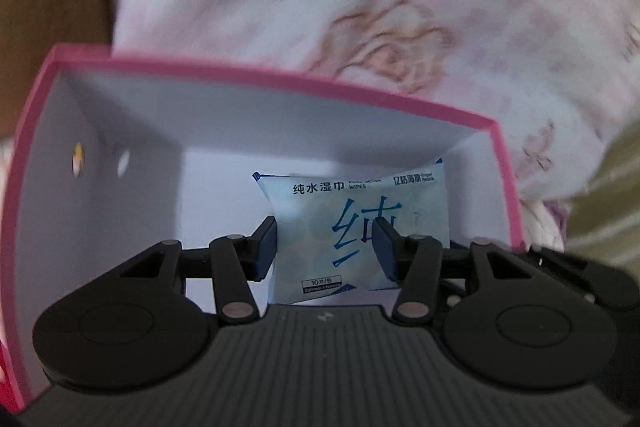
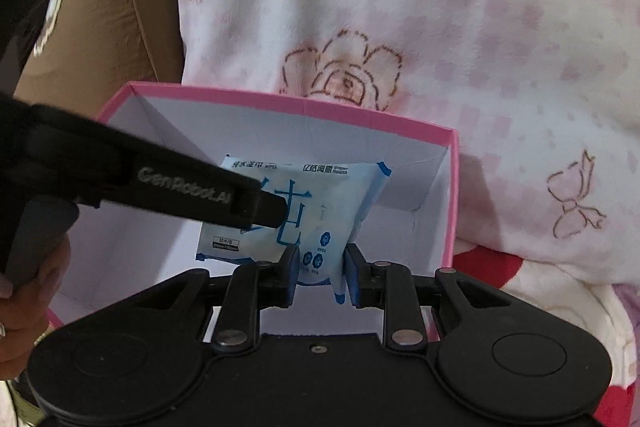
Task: Organize objects
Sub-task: 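Lower the wipes pack into the pink box and open the left gripper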
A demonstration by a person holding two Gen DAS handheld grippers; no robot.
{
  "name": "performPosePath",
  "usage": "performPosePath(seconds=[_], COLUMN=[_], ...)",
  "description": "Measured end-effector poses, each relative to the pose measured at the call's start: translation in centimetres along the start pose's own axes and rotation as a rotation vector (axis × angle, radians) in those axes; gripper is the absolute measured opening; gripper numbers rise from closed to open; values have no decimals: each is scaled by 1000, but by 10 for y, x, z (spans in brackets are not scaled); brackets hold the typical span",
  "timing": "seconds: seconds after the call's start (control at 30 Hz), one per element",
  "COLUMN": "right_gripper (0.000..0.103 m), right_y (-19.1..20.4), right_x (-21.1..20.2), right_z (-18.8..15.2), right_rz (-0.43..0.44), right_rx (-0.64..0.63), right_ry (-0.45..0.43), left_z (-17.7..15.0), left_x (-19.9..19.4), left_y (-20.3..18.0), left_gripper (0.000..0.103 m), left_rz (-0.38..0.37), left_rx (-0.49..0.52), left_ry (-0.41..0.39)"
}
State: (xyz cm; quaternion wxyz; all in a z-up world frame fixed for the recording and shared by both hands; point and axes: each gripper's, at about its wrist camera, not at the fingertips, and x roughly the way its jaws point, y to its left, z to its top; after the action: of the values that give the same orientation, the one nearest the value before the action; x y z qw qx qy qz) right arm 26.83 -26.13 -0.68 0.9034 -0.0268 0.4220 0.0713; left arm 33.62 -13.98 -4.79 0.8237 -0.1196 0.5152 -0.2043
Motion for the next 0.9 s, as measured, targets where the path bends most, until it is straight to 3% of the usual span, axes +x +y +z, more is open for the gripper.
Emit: performPosePath(seconds=[0.13, 0.37, 0.57, 0.7, 0.9], right_gripper=[32, 35, 36, 54, 52], right_y=[2, 8, 18, 27, 33], right_x=[11, 20, 25, 33, 41], right_z=[-3, -4, -20, -26, -24], right_rz=[7, 21, 64, 71, 53], right_rx=[-53, -133, -261, -286, -255], right_ry=[22, 61, 110, 153, 197], left_z=[0, 10, 9, 7, 4], left_x=[15, 33, 37, 37, 32], left_y=[10, 10, 4, 2, 8], left_gripper=[50, 50, 49, 48, 47], left_rz=[-15, 48, 98, 124, 100], left_rx=[-78, -95, -30, 2, 19], left_ry=[59, 121, 111, 119, 151])
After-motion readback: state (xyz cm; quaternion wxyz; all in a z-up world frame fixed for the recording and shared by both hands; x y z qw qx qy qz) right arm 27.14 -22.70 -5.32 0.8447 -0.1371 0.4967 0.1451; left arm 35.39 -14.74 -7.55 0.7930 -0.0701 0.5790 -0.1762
